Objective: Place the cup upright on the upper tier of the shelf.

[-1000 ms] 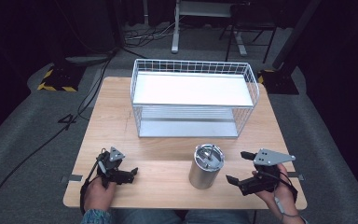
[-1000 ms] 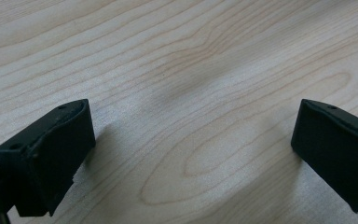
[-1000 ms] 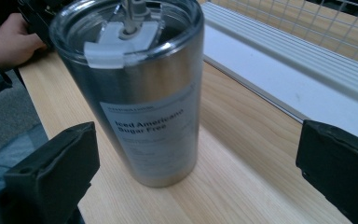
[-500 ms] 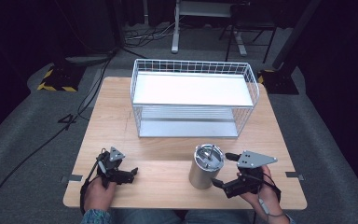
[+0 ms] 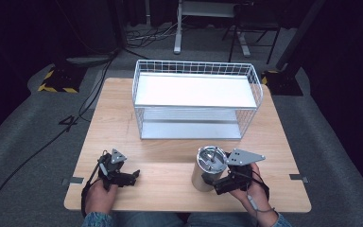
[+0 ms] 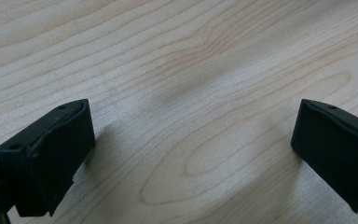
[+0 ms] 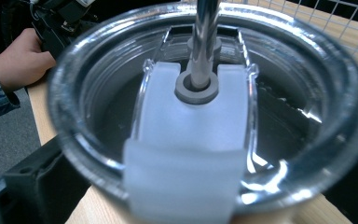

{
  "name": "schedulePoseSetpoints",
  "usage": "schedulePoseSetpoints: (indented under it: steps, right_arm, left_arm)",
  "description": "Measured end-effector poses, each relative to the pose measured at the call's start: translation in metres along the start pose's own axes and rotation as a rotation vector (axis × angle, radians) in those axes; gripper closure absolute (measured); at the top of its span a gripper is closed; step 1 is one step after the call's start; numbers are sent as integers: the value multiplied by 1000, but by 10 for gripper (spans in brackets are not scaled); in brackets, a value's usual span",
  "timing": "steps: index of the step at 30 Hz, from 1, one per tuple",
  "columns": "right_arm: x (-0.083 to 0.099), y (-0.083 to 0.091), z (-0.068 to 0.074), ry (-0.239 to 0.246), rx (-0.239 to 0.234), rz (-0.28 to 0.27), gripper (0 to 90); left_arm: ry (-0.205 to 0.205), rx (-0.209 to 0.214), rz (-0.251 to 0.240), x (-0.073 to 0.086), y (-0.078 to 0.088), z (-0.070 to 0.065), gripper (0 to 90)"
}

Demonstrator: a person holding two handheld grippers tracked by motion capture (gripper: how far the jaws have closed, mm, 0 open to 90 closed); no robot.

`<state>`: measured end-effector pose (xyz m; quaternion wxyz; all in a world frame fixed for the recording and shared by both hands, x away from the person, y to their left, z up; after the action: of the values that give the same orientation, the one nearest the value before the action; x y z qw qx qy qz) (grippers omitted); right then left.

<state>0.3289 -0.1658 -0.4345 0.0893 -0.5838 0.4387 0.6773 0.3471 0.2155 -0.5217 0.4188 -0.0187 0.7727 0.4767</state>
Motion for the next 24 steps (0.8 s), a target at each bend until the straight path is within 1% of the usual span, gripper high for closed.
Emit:
schedulePoseSetpoints:
  steps: [3, 7, 9, 10, 15, 16, 24]
  right_arm:
    - [1, -3, 2, 4, 4, -1, 0]
    - [1, -10, 5, 31, 41, -19, 0]
    - [1, -12, 6, 17, 52, -17, 5]
    - [2, -12, 6, 22, 36, -13, 6]
    - [3, -11, 4, 20, 16, -23, 17]
    - [3, -11, 4, 13, 13, -30, 24]
    - [3, -11, 5, 15, 21, -39, 33]
  left_arm:
    - [1, 1, 0, 0, 0, 0, 0]
    - [0, 0, 1, 0, 0, 0, 0]
    - [0, -1, -1, 0, 0, 0, 0]
    - [0, -2, -2, 0, 0, 0, 0]
    - [0, -2, -1, 0, 0, 0, 0]
    - [0, -2, -1, 0, 0, 0, 0]
    - [0, 0, 0, 0, 0, 0, 0]
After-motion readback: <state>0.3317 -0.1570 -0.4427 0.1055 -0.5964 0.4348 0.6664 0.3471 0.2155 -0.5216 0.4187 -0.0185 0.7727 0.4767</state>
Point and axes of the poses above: each handheld gripper's, and its own axes: y roughly backward along the jaws, x roughly out of its underside, z roughly to its left, the point moved 2 cm from there along -y, roughly forward along the jaws, and after that the axes turned 13 degrees about x, right-handed, at the moved point
